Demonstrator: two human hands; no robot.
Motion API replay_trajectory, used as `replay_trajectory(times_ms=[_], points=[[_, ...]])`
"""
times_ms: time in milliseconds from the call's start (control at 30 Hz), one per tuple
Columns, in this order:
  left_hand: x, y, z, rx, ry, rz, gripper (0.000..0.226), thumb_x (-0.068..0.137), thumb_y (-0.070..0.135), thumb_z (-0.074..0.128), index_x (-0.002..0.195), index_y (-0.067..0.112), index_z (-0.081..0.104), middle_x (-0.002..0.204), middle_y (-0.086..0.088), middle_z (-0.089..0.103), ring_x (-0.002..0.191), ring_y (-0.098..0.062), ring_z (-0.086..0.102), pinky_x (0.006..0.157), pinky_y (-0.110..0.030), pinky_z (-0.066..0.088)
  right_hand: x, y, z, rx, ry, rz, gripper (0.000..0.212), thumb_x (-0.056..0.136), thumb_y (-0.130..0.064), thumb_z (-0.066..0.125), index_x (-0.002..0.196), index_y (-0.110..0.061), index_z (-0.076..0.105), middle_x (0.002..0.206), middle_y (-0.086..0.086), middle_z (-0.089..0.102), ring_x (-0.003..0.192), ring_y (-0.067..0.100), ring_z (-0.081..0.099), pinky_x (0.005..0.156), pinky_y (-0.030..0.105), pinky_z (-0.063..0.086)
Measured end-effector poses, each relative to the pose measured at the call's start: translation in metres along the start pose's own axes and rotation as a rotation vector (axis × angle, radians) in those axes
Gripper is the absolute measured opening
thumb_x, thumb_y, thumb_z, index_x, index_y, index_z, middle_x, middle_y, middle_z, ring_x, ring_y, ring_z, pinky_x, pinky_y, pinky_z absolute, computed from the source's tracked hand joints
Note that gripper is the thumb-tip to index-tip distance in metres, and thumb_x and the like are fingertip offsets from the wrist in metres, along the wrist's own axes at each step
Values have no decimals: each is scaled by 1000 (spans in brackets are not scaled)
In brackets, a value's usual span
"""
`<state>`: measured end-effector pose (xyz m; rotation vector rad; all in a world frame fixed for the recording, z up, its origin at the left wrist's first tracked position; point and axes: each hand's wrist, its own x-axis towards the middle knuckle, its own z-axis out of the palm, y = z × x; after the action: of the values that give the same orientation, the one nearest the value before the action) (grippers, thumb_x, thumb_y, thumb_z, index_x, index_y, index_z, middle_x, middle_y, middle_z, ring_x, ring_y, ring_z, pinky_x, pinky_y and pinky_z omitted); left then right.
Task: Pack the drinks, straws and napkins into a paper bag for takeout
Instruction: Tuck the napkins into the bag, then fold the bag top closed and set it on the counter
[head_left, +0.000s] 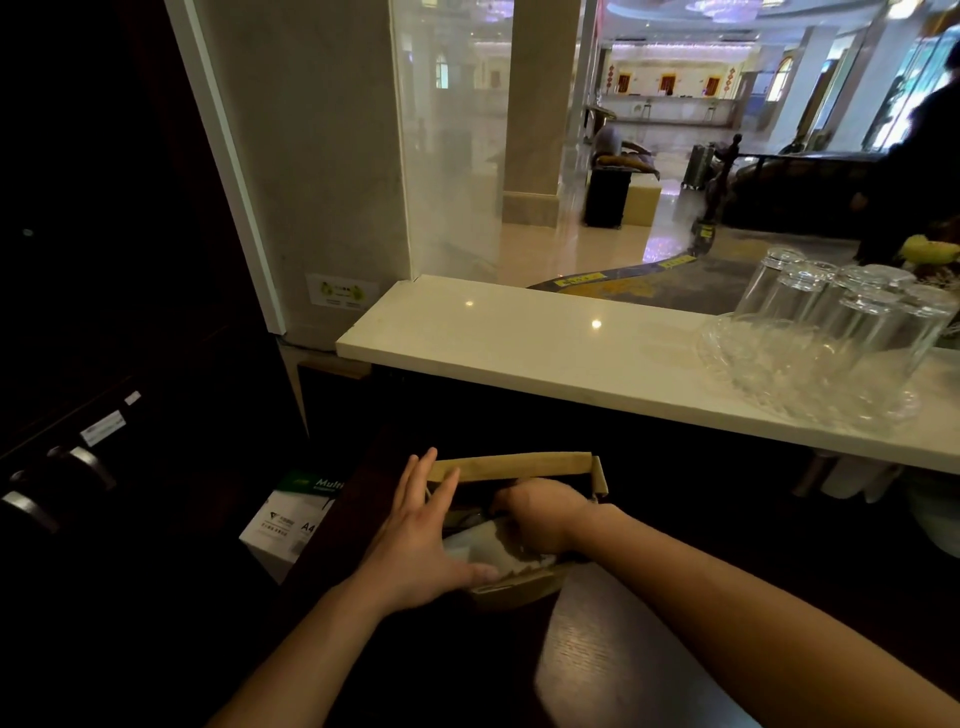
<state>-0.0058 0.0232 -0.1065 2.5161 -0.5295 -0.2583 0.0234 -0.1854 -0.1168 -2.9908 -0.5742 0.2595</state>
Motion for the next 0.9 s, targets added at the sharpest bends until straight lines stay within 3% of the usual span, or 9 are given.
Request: replay_trajectory(times_ms=[200,333,533,633,733,833,900], points=[[2,0,2,-13,25,7,129,52,93,53,154,34,1,149,26,-38,141,-5,-31,117,-52,19,-41,-8,-29,4,144,-57,30,92,-28,57,121,-25,60,111,0,61,106,20,60,81,37,54],[1,-3,5,-108,94,50,110,66,84,57,153,36,10,149,30,-36,148,-12,-11,116,-49,27,-74,-3,-40,173,304,-61,30,92,-29,54,121,-27,62,116,-5,62,110,13,56,87,33,51],[-13,-9,7,-358,211,97,105,59,85,63,146,50,16,149,37,-14,124,32,-4,105,-29,26,-114,25,-33,514,704,103,26,87,-8,64,108,-22,69,100,-9,65,94,6,62,79,25,52],[-23,-16,14,-408,263,62,116,53,80,72,147,48,14,146,35,2,129,19,13,103,-28,29,-126,38,-15,700,812,283,36,80,7,65,96,-24,68,91,-7,66,88,7,63,77,27,53],[-33,-22,31,-508,334,-44,112,53,54,89,146,41,27,135,33,17,129,-4,32,102,-30,40,-130,44,10,841,693,429,43,78,9,66,97,-30,63,94,-5,66,93,11,64,80,31,54],[-33,-18,45,-593,433,-157,75,65,22,90,124,42,48,129,13,42,121,-17,47,98,-41,48,-127,39,31,975,437,406,54,74,-7,77,119,-29,57,114,-8,63,108,12,61,89,34,55],[-29,-13,48,-649,463,-202,57,71,14,86,112,39,55,120,7,53,117,-19,50,91,-38,49,-122,33,39,1002,361,346,67,71,-25,81,130,-33,52,119,-11,61,110,5,59,92,32,55]])
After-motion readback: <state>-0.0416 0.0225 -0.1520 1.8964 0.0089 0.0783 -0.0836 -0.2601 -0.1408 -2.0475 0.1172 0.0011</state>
